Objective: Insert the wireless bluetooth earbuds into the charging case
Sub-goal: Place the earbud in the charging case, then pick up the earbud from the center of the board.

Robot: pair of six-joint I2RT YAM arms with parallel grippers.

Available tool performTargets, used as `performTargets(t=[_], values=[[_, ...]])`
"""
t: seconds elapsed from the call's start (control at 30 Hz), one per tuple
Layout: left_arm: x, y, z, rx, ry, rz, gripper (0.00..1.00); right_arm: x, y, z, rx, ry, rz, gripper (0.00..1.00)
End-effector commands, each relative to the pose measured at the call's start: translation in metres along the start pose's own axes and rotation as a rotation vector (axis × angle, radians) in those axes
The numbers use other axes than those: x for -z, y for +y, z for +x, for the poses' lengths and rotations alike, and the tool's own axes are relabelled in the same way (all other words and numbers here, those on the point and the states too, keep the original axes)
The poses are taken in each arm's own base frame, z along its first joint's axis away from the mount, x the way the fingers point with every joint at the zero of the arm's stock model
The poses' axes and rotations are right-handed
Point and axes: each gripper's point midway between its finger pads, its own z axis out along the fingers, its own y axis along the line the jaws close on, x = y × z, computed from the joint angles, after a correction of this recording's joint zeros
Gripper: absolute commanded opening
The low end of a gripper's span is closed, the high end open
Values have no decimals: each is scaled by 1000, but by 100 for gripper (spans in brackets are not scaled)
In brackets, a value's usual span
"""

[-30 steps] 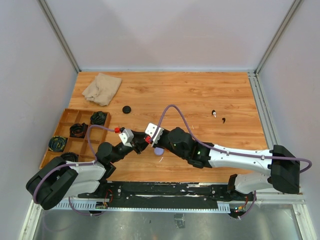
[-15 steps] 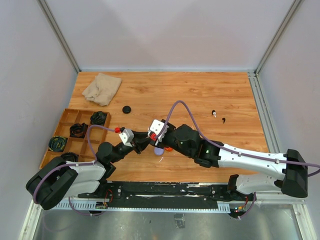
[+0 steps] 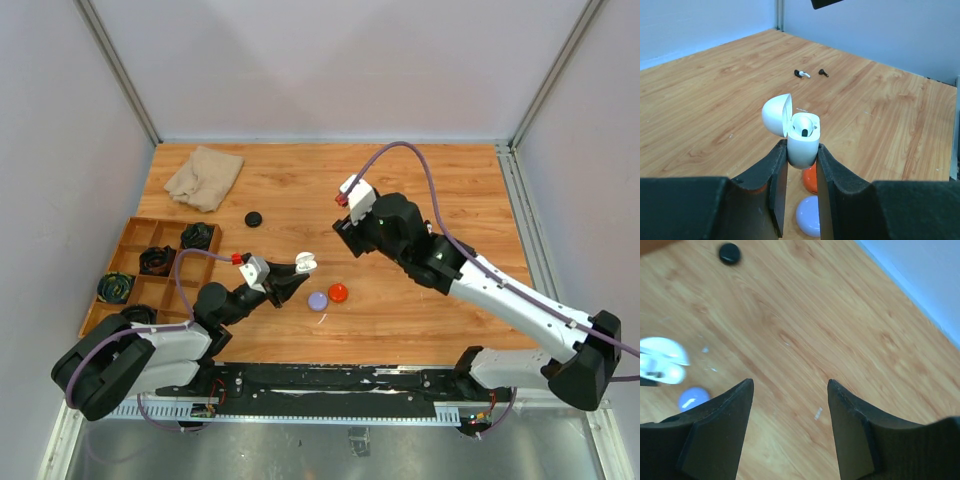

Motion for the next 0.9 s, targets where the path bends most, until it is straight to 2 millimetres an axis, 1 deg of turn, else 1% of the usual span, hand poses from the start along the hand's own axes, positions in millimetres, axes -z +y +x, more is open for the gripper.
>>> performTargets(t=[0.0, 0.1, 0.2, 0.3, 0.37, 0.5, 0.53, 0.67, 0.7, 0.87], values=[[-6, 3, -18, -11, -54, -7, 0, 2, -46, 41, -101, 172, 94, 62], [-6, 4, -18, -11, -55, -11, 0, -1, -80, 65, -157, 249, 175, 62], [-6, 4, -20, -13, -59, -12, 0, -5, -108, 89, -219, 315, 229, 61], [-5, 5, -20, -19, -60, -20, 0, -7, -132, 116, -270, 380, 277, 59], [-5, 6, -21, -21, -59, -24, 0, -6, -155, 139, -316, 429, 321, 58], [-5, 7, -20, -23, -54, -30, 0, -7, -184, 170, -387, 507, 368, 56], [-5, 7, -20, -23, -54, -30, 0, -9, -189, 181, -405, 533, 377, 56], [-5, 8, -20, -21, -55, -37, 0, -14, -210, 205, -486, 581, 394, 53], [-5, 9, -20, -22, -55, -38, 0, -18, -211, 214, -505, 605, 384, 52], [-5, 9, -20, -24, -53, -40, 0, -32, -217, 235, -555, 661, 348, 49]])
